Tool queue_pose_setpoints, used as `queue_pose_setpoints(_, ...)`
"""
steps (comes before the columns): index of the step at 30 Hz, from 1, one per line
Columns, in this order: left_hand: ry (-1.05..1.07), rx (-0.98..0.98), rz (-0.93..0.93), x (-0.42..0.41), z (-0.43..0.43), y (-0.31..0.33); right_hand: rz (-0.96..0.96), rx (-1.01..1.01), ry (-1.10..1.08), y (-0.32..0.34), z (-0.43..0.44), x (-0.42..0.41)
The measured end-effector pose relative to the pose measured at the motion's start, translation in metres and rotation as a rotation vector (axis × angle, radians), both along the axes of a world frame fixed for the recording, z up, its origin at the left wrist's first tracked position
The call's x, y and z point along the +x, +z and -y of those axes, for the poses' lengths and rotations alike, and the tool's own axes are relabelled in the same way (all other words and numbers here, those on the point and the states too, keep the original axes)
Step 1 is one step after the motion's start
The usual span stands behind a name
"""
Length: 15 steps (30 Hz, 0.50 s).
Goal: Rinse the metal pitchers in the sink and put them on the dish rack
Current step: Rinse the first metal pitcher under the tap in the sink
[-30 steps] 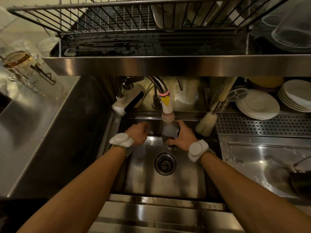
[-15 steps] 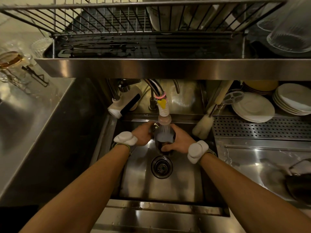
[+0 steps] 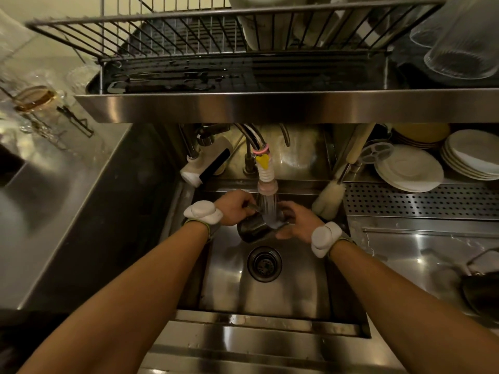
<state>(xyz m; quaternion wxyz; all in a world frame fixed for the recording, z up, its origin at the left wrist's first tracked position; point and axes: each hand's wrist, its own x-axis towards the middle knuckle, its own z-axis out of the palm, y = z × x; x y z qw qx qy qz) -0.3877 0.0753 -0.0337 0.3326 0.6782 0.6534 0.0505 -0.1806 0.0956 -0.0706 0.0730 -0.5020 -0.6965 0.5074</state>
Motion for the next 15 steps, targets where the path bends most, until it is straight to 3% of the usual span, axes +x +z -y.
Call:
queue_pose_setpoints(6, -0.071, -0.070, -0.156, 0.002, 0.007, 0.003, 0.195, 0.098, 0.012, 0.000, -0.006, 0.010)
queue_pose_setpoints(15, -0.079, -0.044, -0.303, 0.001, 0.006, 0.014, 0.194, 0.097, 0.018, 0.003, -0.006, 0.009)
